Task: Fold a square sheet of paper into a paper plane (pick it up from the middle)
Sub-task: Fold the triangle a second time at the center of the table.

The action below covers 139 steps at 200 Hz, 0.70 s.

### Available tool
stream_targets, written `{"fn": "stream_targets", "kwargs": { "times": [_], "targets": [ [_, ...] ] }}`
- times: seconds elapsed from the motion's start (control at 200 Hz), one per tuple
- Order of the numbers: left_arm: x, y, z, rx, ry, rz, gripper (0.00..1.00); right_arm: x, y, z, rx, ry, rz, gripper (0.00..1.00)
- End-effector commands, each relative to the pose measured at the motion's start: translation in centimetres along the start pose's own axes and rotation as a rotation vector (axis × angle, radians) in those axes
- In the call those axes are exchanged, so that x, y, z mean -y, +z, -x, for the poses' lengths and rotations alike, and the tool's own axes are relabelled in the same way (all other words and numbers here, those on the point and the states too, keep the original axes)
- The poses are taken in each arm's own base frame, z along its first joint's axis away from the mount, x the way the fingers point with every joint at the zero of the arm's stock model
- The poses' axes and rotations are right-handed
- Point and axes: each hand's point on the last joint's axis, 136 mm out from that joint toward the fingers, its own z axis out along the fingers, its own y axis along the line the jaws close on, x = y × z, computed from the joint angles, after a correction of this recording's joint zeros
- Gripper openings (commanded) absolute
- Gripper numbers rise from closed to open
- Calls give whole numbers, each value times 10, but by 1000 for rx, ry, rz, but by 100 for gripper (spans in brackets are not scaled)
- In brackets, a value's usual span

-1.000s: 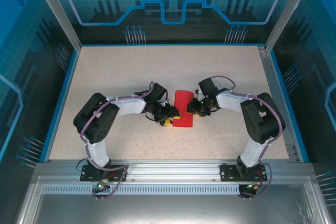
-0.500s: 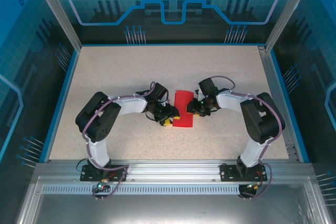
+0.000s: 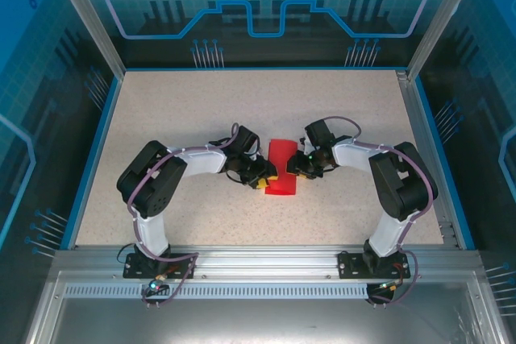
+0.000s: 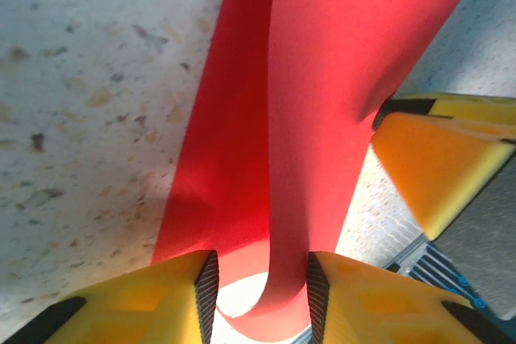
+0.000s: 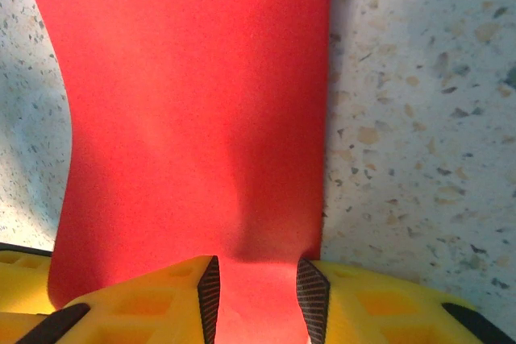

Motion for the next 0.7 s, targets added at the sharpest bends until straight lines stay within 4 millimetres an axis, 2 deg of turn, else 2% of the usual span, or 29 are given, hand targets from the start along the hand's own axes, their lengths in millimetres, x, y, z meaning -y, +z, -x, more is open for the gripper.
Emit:
{"fn": "stream_targets", "kwargs": {
  "times": [0.0, 0.32, 0.45, 0.56, 0.69],
  "targets": [
    [14, 0, 8, 26, -8, -60, 37, 29, 19, -23, -80, 34, -99, 37],
    [20, -4, 34, 62, -46, -136, 43, 21, 15, -16, -66, 27, -81, 38],
    [24, -5, 38, 50, -33, -166, 43, 21, 14, -16, -65, 32, -79, 38],
    [24, -3, 37, 28, -31, -167, 39, 13, 12, -14, -53, 24, -44, 39],
    [20, -3, 39, 27, -48, -165, 31, -9, 2, -5, -20, -10, 47, 40]
  ]
}}
